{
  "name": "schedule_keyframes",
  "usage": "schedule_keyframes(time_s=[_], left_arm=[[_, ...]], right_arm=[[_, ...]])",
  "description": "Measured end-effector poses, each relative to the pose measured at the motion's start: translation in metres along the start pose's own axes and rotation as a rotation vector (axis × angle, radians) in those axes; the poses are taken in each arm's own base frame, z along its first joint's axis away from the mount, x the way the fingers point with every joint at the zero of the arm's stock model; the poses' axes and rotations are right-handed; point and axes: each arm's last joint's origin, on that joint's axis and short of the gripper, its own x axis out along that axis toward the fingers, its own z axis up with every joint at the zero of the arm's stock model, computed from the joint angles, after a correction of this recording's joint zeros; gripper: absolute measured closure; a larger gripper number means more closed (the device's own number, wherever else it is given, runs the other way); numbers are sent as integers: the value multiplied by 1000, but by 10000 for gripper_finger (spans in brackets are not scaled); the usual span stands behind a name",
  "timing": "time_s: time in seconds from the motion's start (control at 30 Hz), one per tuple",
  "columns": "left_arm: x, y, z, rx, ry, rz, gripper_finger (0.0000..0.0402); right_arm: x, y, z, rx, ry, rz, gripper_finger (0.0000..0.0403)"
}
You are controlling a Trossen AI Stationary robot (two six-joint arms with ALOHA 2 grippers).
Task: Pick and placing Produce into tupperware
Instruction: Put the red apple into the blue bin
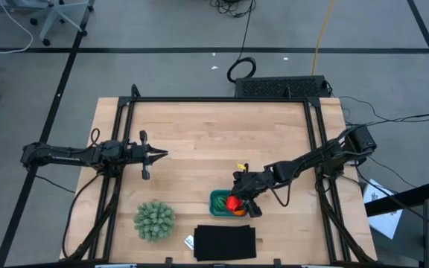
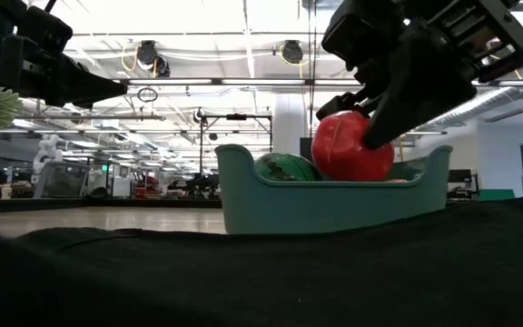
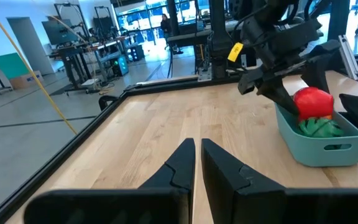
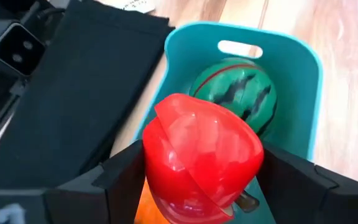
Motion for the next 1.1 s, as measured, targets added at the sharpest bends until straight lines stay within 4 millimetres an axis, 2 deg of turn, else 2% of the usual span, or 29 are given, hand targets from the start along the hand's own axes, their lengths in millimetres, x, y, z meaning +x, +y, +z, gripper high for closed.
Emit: schedule_keyframes(time_s=[1.1], left_arm=[[0,0,0,1,1,0,369]], right_arm=[[3,-2,-2,30,10,-2,138]])
